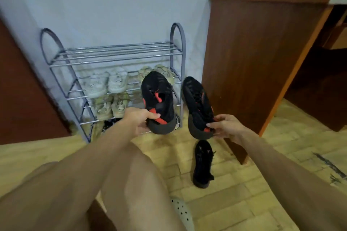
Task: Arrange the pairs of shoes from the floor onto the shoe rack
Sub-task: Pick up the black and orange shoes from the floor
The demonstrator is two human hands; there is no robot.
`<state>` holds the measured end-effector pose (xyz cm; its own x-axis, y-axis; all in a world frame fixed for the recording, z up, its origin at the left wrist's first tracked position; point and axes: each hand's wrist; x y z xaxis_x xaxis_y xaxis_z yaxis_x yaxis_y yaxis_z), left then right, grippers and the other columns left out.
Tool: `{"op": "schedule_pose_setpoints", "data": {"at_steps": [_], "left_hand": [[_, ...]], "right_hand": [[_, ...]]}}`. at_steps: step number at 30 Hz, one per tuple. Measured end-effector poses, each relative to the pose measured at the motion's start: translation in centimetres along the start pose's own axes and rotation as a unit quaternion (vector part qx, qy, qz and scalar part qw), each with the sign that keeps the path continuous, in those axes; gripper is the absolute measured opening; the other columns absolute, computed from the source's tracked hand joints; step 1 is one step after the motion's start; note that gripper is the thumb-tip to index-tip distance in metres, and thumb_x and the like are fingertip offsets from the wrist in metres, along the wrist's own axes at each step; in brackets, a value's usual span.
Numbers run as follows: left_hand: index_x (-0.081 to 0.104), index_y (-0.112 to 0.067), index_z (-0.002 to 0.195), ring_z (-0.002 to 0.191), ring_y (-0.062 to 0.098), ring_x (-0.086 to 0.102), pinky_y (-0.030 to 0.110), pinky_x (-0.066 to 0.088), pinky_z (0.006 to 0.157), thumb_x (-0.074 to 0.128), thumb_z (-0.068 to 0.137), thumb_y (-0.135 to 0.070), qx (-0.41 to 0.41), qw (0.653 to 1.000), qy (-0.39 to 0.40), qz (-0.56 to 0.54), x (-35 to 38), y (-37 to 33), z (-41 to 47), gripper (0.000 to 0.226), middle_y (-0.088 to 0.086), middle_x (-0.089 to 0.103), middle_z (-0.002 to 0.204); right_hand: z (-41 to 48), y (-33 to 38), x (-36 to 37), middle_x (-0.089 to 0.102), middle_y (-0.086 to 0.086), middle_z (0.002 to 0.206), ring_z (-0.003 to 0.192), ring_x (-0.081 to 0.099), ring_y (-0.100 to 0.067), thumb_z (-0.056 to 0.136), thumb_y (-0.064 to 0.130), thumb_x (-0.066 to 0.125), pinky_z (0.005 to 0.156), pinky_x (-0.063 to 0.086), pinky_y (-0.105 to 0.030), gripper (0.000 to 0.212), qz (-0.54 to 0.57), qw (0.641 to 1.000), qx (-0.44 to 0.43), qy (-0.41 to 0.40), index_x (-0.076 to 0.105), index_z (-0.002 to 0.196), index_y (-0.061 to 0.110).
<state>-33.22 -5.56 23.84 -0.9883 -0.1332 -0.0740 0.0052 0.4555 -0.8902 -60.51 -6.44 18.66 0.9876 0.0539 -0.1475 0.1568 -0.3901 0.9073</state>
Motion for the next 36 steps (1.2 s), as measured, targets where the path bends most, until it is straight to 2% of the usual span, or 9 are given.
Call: {"op": "schedule_pose_setpoints", "data": {"at_steps": [5,10,15,18,20,23,29,33,36], "left_hand": [[0.063,-0.008,0.079,0.058,0.015,0.066,0.029,0.055,0.049,0.071,0.078,0.007,0.059,0.998,-0.028,-0.021,-4.5,-5.3,0.3,0.017,0.007,0.069,0.085],[0.065,0.0,0.096,0.086,0.029,0.067,0.039,0.055,0.063,0.077,0.07,0.007,0.088,0.991,-0.091,-0.029,-6.7,-10.9,3.8,0.029,0.013,0.069,0.101],[0.063,0.002,0.101,0.069,0.023,0.065,0.035,0.053,0.052,0.078,0.071,0.006,0.105,0.989,-0.101,-0.031,-5.8,-16.9,10.0,0.033,0.012,0.068,0.091],[0.064,0.001,0.097,0.076,0.027,0.067,0.04,0.057,0.06,0.08,0.069,0.003,0.115,0.987,-0.107,-0.025,-4.9,-20.2,14.4,0.033,0.014,0.069,0.094],[0.063,0.001,0.095,0.075,0.029,0.067,0.043,0.058,0.06,0.081,0.068,0.002,0.116,0.987,-0.11,-0.009,-4.1,-21.8,16.9,0.032,0.016,0.069,0.095],[0.059,0.003,0.096,0.071,0.029,0.064,0.042,0.053,0.056,0.072,0.078,0.006,0.105,0.99,-0.092,-0.011,-3.3,-23.6,19.7,0.022,0.016,0.067,0.092],[0.058,0.001,0.105,0.063,0.024,0.062,0.035,0.049,0.042,0.073,0.078,0.003,0.122,0.985,-0.105,0.057,-3.7,-24.8,24.5,0.031,0.015,0.065,0.092],[0.062,0.002,0.094,0.074,0.024,0.058,0.032,0.048,0.061,0.075,0.08,-0.018,0.12,0.972,-0.107,0.173,-4.6,-23.6,25.8,0.028,0.018,0.066,0.099],[0.062,0.003,0.114,0.084,0.023,0.053,0.032,0.04,0.068,0.067,0.086,-0.035,0.119,0.961,-0.099,0.228,-5.2,-23.1,25.2,0.047,0.016,0.064,0.113]], "right_hand": [[1.5,7.9,3.3,0.073,-0.019,0.096,0.065,0.073,-0.021,0.08,-0.002,0.072,0.054,0.059,-0.029,0.034,-0.007,0.998,-0.068,0.015,0.062,0.112,-0.005],[5.0,15.9,5.0,0.074,-0.012,0.082,0.058,0.073,-0.015,0.08,-0.005,0.07,0.049,0.057,-0.026,0.027,0.006,0.995,-0.101,0.017,0.065,0.107,-0.001],[11.2,22.8,5.6,0.071,-0.012,0.075,0.047,0.069,-0.013,0.081,-0.002,0.071,0.042,0.053,-0.022,0.023,-0.027,0.992,-0.121,-0.023,0.066,0.103,-0.003],[16.1,25.6,6.4,0.073,-0.018,0.09,0.07,0.074,-0.025,0.079,0.002,0.074,0.062,0.062,-0.035,0.026,-0.03,0.99,-0.128,-0.046,0.066,0.102,-0.005],[19.0,26.7,6.8,0.072,-0.02,0.098,0.083,0.073,-0.03,0.08,0.003,0.073,0.074,0.061,-0.043,0.016,-0.013,0.991,-0.123,-0.056,0.065,0.094,-0.001],[22.4,28.1,8.0,0.072,-0.021,0.101,0.082,0.072,-0.03,0.081,0.004,0.073,0.064,0.061,-0.04,0.01,-0.001,0.989,-0.131,-0.064,0.063,0.081,0.004],[26.6,28.3,9.6,0.071,-0.018,0.103,0.081,0.071,-0.028,0.086,0.009,0.069,0.059,0.06,-0.036,0.025,-0.044,0.991,-0.119,-0.048,0.064,0.108,-0.001],[28.0,27.6,9.2,0.072,-0.015,0.102,0.086,0.072,-0.028,0.083,0.023,0.072,0.071,0.061,-0.04,0.033,-0.117,0.983,-0.127,-0.057,0.067,0.106,0.0],[27.4,27.4,9.5,0.069,-0.012,0.1,0.075,0.065,-0.021,0.089,0.03,0.065,0.076,0.061,-0.039,0.034,-0.144,0.98,-0.131,-0.044,0.067,0.11,0.003]]}}
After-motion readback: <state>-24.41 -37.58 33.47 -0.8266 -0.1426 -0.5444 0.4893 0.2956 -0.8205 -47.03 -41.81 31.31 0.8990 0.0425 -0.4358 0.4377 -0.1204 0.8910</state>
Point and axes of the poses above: each hand's wrist, its own z-axis towards the middle knuckle, its own x-axis out of the palm, y = z × x
